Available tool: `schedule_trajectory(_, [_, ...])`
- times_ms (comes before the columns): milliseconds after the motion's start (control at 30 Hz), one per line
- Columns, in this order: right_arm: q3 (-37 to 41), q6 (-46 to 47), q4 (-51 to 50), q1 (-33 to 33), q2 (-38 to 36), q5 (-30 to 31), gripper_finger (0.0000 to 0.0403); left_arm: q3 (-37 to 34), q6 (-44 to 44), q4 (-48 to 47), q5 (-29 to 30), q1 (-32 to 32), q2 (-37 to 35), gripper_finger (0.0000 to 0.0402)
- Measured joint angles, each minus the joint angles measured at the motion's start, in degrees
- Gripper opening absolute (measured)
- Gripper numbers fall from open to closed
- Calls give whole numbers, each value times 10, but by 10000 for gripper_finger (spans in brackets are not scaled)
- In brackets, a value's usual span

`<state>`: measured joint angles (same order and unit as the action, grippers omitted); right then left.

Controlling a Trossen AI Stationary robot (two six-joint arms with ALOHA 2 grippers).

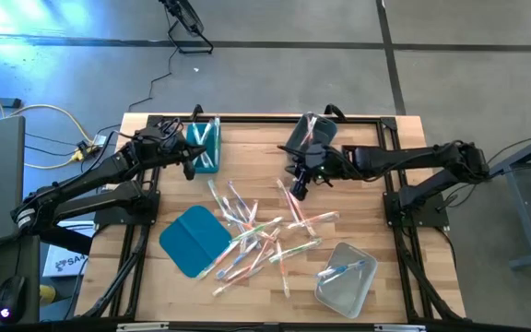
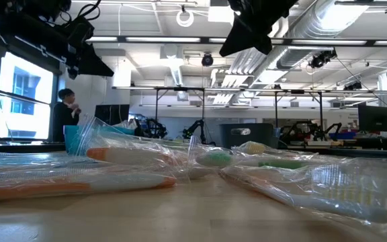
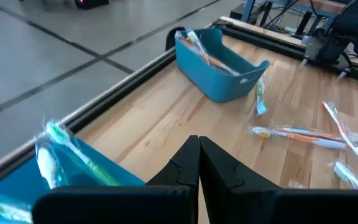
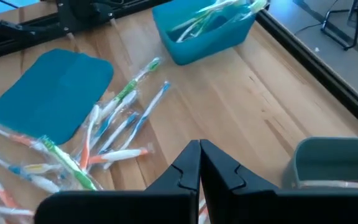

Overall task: Pick & Place Toothbrushes
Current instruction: Put the orange toothbrush into the dark gray bin

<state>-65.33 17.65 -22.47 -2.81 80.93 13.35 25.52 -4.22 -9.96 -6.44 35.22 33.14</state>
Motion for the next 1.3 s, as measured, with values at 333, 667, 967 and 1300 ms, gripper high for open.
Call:
schedule_trajectory(333, [0, -34, 91, -10, 1, 77, 2, 0, -6, -61, 0, 0, 0, 1])
schedule_trajectory(667, [0, -62, 107, -29, 2, 76, 2, 0, 9, -56, 1, 0, 0, 1])
schedule_trajectory(967, [0, -74, 112, -56, 2, 76, 2, 0, 10, -44, 1, 0, 0, 1])
schedule_trajectory(1300, [0, -89, 113, -55, 2, 43, 2, 0, 10, -39, 0, 0, 0, 1])
